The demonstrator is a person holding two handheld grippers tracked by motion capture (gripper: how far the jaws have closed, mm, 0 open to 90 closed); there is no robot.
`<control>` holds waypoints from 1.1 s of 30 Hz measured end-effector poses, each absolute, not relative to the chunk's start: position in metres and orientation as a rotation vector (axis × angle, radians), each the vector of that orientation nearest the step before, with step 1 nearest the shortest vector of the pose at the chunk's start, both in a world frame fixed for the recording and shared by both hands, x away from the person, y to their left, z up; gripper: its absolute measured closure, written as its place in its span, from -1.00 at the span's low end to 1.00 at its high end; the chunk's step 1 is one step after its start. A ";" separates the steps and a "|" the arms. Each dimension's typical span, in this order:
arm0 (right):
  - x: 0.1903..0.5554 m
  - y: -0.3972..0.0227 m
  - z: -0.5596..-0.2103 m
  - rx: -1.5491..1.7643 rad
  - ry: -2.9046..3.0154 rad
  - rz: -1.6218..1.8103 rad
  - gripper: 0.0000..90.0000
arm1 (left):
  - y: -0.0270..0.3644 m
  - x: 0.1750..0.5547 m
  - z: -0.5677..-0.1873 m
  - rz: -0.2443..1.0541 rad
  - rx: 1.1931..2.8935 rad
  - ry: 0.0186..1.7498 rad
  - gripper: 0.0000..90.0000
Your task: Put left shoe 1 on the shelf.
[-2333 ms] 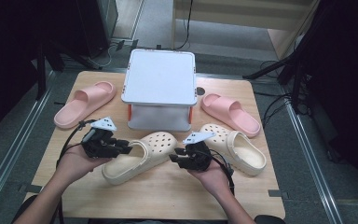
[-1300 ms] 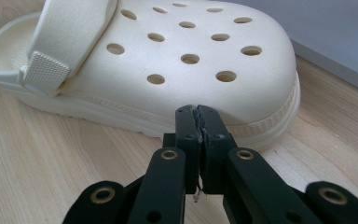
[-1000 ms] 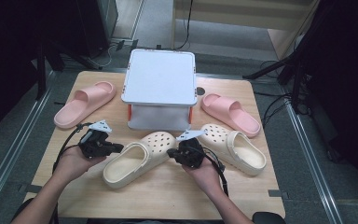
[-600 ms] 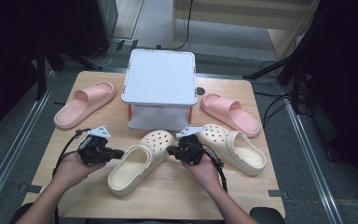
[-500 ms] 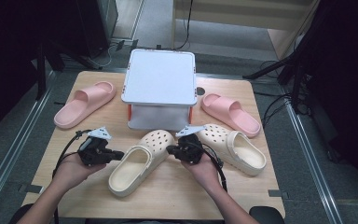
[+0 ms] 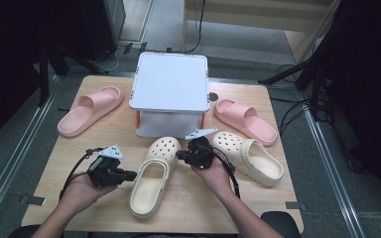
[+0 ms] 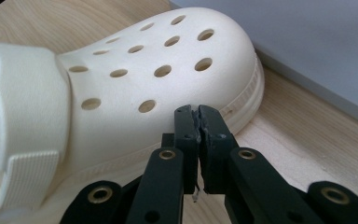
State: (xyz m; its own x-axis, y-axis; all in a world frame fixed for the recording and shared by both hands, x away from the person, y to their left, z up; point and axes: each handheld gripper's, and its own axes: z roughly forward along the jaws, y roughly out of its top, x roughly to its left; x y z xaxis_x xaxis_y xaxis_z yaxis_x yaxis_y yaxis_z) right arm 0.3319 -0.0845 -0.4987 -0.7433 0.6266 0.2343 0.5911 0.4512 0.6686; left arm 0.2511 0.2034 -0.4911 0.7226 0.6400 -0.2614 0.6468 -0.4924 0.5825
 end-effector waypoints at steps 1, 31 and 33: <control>0.333 -0.084 -0.499 1.105 2.636 1.185 0.95 | 0.201 0.250 -0.491 -0.015 2.245 0.970 0.96; 0.308 -0.103 -0.460 1.061 2.566 1.360 0.35 | 0.220 0.270 -0.451 0.059 2.134 1.037 0.53; 0.304 -0.105 -0.455 1.061 2.557 1.375 0.30 | 0.222 0.277 -0.444 0.054 2.137 1.035 0.53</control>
